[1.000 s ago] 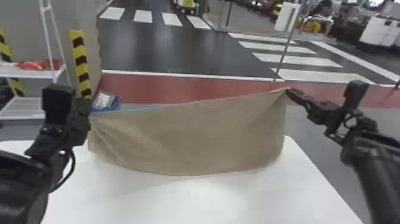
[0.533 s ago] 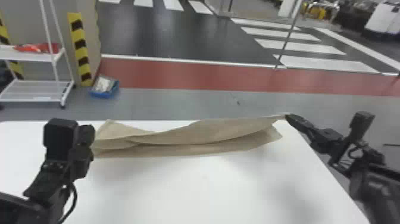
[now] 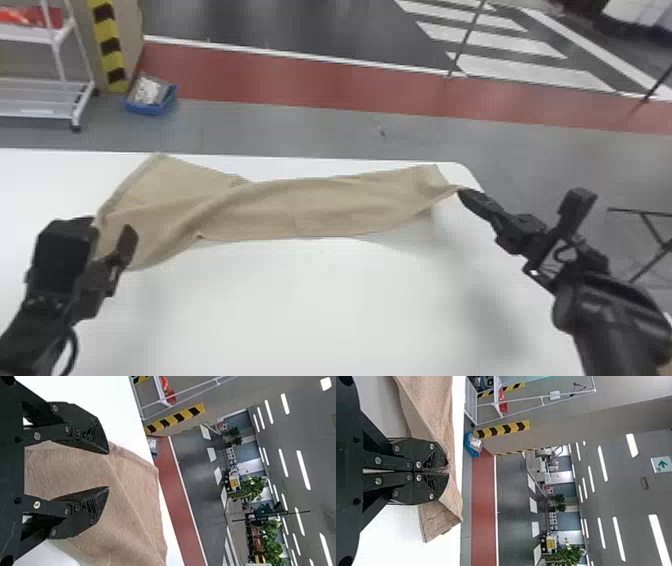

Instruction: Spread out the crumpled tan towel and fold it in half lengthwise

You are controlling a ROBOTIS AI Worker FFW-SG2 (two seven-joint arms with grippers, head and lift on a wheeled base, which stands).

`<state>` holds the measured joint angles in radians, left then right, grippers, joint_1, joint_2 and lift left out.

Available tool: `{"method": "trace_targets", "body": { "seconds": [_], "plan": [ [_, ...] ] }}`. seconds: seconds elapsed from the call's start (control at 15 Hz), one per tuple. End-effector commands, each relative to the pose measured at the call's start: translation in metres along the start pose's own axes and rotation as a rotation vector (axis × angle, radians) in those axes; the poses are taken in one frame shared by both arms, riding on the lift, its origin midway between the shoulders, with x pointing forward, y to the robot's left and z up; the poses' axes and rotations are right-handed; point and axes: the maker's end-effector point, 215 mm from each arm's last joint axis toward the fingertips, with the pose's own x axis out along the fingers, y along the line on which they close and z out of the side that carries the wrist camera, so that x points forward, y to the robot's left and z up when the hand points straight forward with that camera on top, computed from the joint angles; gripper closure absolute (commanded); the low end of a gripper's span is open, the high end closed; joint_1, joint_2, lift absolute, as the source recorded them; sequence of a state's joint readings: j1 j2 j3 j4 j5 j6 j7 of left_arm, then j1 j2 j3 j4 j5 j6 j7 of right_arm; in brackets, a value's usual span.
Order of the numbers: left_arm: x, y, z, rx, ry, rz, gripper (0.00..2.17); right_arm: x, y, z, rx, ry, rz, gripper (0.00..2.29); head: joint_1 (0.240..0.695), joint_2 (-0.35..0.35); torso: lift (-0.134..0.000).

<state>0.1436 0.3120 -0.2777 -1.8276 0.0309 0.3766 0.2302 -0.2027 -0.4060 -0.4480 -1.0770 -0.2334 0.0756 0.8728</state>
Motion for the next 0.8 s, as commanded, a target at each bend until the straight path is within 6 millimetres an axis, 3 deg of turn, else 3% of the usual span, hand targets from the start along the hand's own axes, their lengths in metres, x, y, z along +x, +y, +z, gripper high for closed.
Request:
{"method": "trace_targets", "body": {
  "seconds": [0.0, 0.2, 0.33, 0.4, 0.53, 0.73],
  "plan": [
    [-0.008, 0.031, 0.003, 0.044, -0.066, 0.018, 0.17, -0.004, -0.005, -0.002, 0.004, 0.002, -0.006, 1.51, 0.695, -0.283, -0.124],
    [-0.014, 0.079, -0.001, 0.057, -0.12, -0.016, 0.26, -0.006, -0.005, -0.004, 0.014, 0.006, -0.002, 1.51, 0.695, -0.246, -0.124],
    [-0.024, 0.09, -0.005, -0.007, -0.108, -0.096, 0.3, -0.008, -0.005, -0.007, 0.018, 0.011, -0.004, 1.51, 0.695, -0.231, -0.124],
    [-0.032, 0.09, -0.011, -0.043, -0.081, -0.131, 0.3, -0.008, -0.005, -0.008, 0.021, 0.011, -0.004, 1.51, 0.695, -0.214, -0.124],
    [-0.045, 0.068, -0.026, -0.1, -0.011, -0.234, 0.3, -0.007, -0.003, -0.009, 0.021, 0.014, -0.003, 1.51, 0.695, -0.209, -0.124],
    [-0.052, 0.037, -0.021, -0.086, -0.053, -0.326, 0.34, -0.007, -0.003, -0.011, 0.031, 0.014, -0.003, 1.51, 0.695, -0.226, -0.124]
  ]
}}
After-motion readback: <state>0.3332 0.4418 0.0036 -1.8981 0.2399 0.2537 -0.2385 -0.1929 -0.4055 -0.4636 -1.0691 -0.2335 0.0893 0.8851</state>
